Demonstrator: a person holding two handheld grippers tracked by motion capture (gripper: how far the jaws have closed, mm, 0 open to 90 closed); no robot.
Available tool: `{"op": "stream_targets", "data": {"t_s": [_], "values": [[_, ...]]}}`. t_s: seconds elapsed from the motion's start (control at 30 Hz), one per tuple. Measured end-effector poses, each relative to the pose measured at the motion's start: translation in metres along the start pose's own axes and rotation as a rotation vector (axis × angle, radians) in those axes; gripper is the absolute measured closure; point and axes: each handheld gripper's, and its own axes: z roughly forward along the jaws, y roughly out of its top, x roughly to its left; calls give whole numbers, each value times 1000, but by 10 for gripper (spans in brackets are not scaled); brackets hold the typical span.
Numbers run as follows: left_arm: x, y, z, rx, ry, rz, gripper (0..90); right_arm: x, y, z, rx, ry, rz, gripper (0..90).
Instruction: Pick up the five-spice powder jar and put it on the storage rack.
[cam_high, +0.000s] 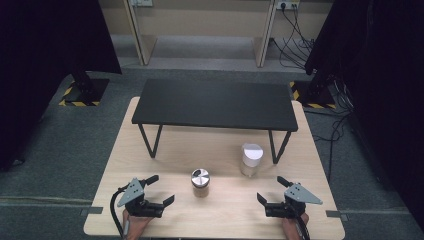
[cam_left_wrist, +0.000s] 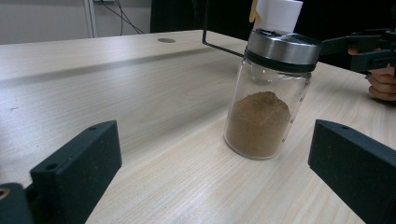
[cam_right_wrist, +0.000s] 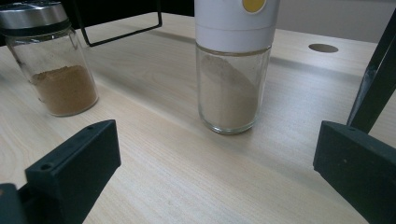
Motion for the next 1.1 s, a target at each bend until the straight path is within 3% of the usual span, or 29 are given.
{"op": "stream_targets", "data": {"t_s": [0.63, 0.7, 1.1], "values": [[-1, 0, -1, -19, -6, 5, 17, 0, 0, 0, 1, -2, -2, 6], [-1, -1, 0, -27, -16, -4, 17, 0, 0, 0, 0, -2, -2, 6], [-8, 8, 16, -4, -69, 29, 17, 1, 0, 0, 2, -4, -5, 6]]}}
